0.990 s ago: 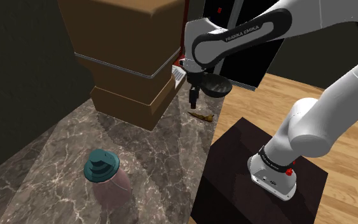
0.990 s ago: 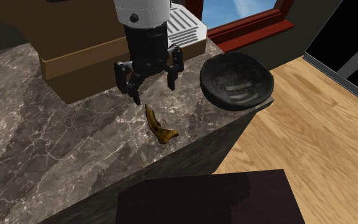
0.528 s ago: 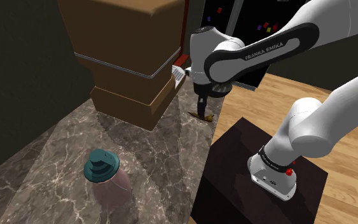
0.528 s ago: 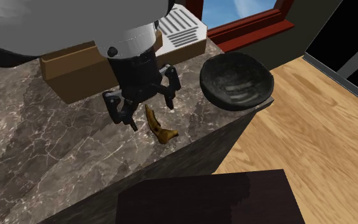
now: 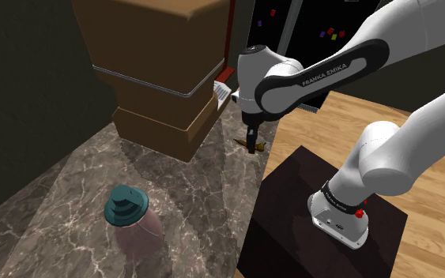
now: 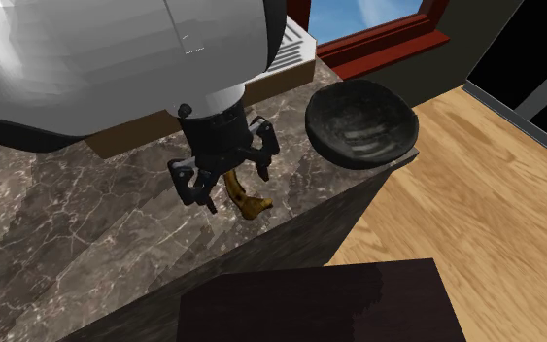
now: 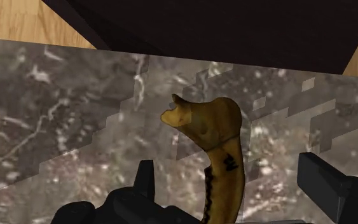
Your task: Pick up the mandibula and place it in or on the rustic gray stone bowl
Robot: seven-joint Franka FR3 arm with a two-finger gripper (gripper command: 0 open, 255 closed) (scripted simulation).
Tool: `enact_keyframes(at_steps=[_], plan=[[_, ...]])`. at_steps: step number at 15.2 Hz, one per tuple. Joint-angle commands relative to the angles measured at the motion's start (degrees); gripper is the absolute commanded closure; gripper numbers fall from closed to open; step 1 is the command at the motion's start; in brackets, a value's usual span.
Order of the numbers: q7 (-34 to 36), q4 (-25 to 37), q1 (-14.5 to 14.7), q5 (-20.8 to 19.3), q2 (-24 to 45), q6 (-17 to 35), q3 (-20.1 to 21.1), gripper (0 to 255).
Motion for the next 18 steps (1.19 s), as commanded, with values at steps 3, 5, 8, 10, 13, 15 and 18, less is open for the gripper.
enact_keyframes(at_steps=[3, 5, 8, 10, 13, 15, 18], plan=[[0.03, -0.05, 0.01, 0.01, 0.07, 0.13, 0.02, 0], [0.03, -0.05, 0.01, 0.01, 0.06, 0.12, 0.02, 255], [0.03, -0.05, 0.01, 0.01, 0.06, 0.12, 0.02, 255], [0.03, -0.05, 0.01, 0.01, 0.06, 0.12, 0.02, 255], [0.03, -0.04, 0.01, 0.01, 0.07, 0.11, 0.02, 255], [-0.03, 0.30, 0.03, 0.05, -0.50, -0.78, 0.00, 255], [-0.20, 1.46, 0.07, 0.16, -2.06, -3.50, -0.08, 255]])
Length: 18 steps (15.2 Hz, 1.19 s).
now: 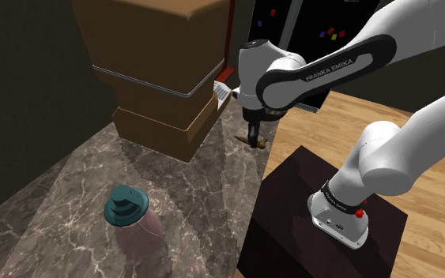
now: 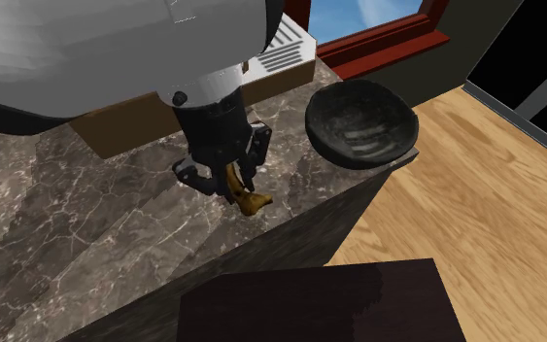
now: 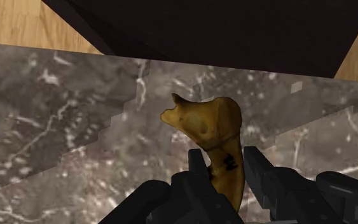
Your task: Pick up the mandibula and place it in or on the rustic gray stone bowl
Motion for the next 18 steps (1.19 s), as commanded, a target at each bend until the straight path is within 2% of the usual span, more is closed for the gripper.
enact_keyframes(at_steps=[1, 18], plan=[[-0.13, 0.88, 0.01, 0.06, -0.97, -1.86, -0.06, 255], [-0.79, 9.71, 0.07, 0.26, -6.71, -16.42, -0.45, 255]])
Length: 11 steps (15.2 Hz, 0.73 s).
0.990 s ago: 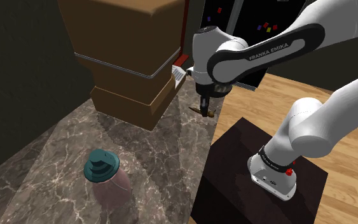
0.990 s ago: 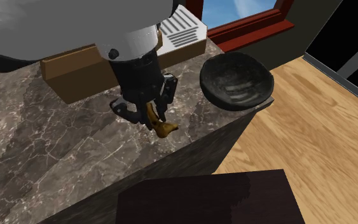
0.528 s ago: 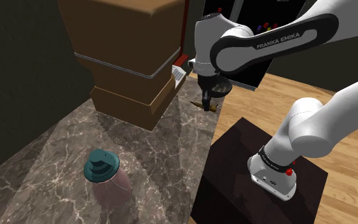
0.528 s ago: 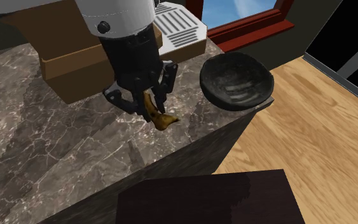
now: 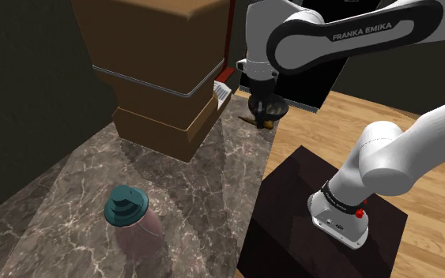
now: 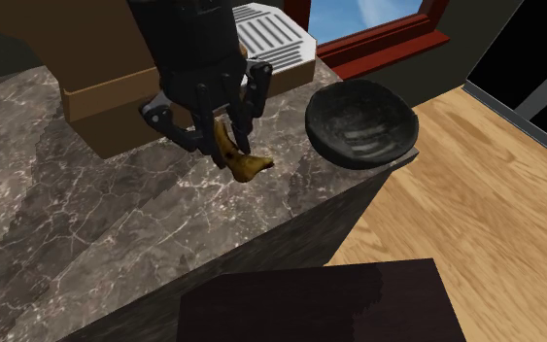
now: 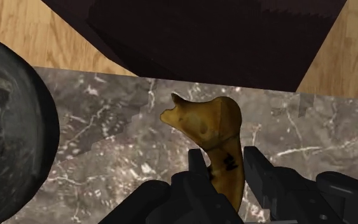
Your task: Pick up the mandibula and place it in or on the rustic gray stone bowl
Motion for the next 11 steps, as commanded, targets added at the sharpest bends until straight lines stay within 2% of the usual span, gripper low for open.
enact_keyframes(at_steps=[1, 7, 11], plan=[[0.01, 1.31, 0.02, 0.02, -0.15, -1.50, 0.02, 255], [-0.15, 4.92, 0.00, 0.01, -0.99, -5.94, -0.08, 255], [-5.56, 5.63, -2.65, -3.14, -0.39, -5.83, -4.13, 255]])
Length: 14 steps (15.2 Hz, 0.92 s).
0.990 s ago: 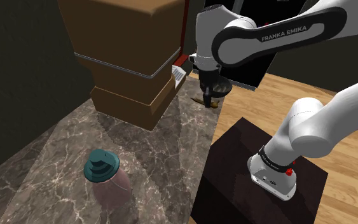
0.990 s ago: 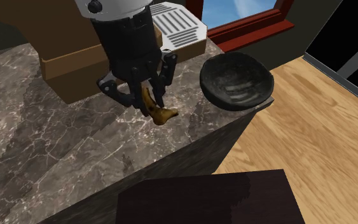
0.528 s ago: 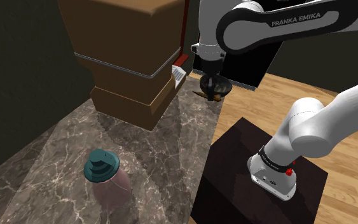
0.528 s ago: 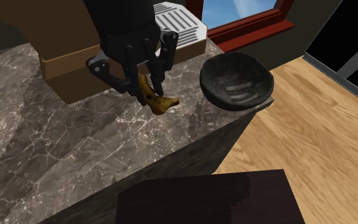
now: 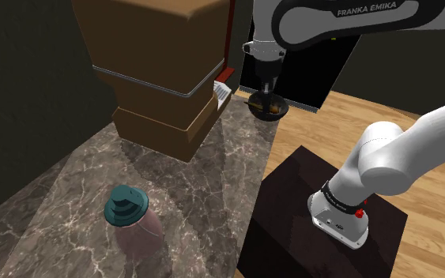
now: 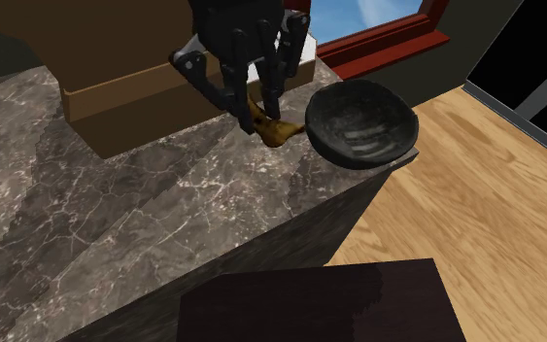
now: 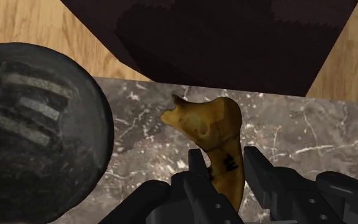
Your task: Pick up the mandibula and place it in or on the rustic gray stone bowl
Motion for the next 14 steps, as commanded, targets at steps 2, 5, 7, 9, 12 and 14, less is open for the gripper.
enact_keyframes(at_steps=[2, 5, 7, 9, 12, 14], plan=[[-3.89, 1.06, -1.83, -2.19, 0.62, -0.20, -2.83, 255], [-7.90, 2.62, -3.71, -4.28, 2.15, 0.13, -5.78, 255], [-10.57, 3.98, -4.89, -5.52, 3.47, 0.40, -7.72, 255], [-13.24, 5.59, -6.01, -6.62, 5.03, 0.70, -9.62, 255], [-16.92, 8.19, -7.47, -7.85, 7.54, 1.12, -12.18, 255], [-16.77, 6.87, -7.50, -7.90, 7.78, 2.67, -12.29, 255]])
